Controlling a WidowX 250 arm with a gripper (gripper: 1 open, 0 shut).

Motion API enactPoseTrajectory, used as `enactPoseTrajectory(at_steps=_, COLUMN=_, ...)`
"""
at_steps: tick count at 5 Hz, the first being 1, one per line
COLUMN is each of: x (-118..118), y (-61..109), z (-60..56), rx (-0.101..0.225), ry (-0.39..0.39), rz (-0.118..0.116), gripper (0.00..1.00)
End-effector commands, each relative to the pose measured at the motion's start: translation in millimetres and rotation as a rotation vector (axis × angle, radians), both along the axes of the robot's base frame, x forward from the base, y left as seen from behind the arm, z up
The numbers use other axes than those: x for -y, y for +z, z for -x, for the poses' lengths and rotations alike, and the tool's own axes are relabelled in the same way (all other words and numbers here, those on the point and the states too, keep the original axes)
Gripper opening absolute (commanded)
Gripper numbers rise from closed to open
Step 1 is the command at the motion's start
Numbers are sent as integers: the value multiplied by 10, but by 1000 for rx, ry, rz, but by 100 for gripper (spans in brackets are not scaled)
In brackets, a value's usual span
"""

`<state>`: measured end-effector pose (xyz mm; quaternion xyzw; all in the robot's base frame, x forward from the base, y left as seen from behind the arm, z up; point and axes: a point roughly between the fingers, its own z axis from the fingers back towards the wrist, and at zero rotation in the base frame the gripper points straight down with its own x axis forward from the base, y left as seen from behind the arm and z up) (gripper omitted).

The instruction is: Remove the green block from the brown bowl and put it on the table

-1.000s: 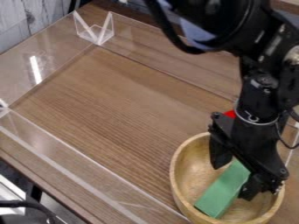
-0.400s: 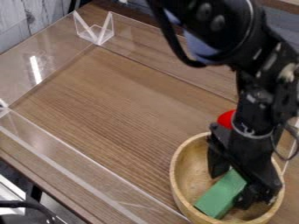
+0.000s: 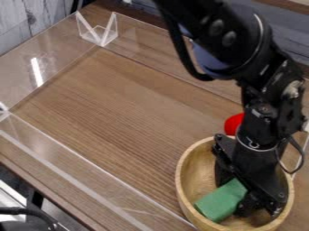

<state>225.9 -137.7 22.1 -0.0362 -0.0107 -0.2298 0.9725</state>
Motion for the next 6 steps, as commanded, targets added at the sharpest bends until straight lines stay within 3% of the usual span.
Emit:
enactPoseTrajectory(at_steps=1, x=6, y=17, z=-38, rx=17, ry=1, rz=11, gripper=0)
enactPoseTrajectory(at_steps=6, x=-30, y=174, z=-52, rx=30, ry=4, rz=18, gripper=0)
